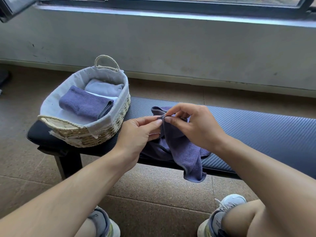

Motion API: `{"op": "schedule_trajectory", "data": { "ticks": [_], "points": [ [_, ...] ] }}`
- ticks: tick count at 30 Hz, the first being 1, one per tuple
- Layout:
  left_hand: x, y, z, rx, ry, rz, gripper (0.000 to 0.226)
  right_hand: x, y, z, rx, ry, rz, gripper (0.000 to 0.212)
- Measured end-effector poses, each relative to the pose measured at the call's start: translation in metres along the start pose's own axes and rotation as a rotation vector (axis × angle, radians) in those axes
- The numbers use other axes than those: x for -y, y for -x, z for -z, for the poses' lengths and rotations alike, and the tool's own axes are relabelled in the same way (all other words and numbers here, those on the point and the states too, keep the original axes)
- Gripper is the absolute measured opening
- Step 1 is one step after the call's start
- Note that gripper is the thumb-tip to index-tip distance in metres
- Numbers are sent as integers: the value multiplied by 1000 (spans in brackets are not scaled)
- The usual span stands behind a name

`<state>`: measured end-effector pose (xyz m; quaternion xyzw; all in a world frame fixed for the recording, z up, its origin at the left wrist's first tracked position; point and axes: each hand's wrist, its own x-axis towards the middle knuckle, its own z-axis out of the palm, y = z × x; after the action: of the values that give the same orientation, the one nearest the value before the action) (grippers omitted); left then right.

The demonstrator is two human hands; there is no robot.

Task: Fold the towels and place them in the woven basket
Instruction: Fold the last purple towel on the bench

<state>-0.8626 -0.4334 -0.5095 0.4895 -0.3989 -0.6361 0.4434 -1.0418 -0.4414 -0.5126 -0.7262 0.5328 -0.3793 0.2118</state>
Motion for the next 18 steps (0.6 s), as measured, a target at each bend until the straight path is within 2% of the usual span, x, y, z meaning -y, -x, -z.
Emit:
{"op": "schedule_trajectory", "data": {
  "ticks": [15,18],
  "points": [
    [1,1,-1,4,-17,-9,29,0,0,0,4,-29,-21,6],
    [2,1,0,10,-14,-6,24,0,0,0,7,-27,-24,7]
  ]
}}
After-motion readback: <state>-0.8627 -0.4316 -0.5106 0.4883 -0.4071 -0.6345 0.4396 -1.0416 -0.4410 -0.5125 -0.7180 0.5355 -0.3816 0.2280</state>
